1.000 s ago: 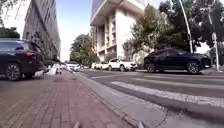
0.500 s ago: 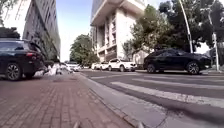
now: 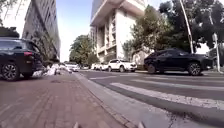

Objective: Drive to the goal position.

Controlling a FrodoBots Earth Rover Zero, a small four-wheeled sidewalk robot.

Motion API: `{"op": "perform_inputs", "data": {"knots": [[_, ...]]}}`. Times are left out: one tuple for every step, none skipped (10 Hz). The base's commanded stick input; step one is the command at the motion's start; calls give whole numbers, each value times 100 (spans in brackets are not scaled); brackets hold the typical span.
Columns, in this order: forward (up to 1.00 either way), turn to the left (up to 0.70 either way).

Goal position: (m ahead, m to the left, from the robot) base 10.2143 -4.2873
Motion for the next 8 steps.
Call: {"op": "perform_inputs", "data": {"knots": [[45,0],[45,0],[45,0],[45,0],[45,0],[45,0],[45,13],[45,27]]}}
